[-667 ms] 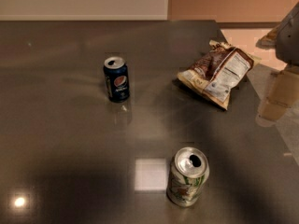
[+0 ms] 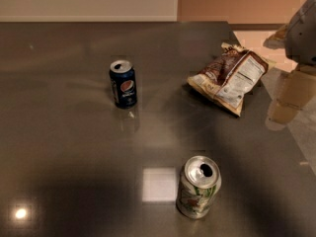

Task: Move pepsi can near 7up can

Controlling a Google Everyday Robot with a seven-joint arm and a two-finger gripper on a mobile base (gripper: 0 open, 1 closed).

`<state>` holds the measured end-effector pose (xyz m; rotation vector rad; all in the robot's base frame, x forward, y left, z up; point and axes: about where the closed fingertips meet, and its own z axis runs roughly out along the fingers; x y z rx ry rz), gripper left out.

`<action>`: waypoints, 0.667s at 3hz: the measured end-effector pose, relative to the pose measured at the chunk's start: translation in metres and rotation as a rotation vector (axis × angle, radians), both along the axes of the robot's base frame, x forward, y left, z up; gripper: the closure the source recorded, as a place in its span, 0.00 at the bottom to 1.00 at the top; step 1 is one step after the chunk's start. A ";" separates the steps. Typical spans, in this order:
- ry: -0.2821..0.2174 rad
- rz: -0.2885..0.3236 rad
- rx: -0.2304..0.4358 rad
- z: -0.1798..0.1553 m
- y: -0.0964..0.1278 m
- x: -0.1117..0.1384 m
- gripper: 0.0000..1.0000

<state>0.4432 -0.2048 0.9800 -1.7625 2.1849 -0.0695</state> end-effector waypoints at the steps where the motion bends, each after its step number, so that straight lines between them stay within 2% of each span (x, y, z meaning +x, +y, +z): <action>1: 0.004 0.090 0.055 0.003 0.040 0.015 0.00; 2: 0.016 0.174 0.119 -0.002 0.094 0.031 0.00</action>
Offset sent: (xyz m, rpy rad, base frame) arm 0.0512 0.1621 -0.0109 0.2006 0.0509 0.2806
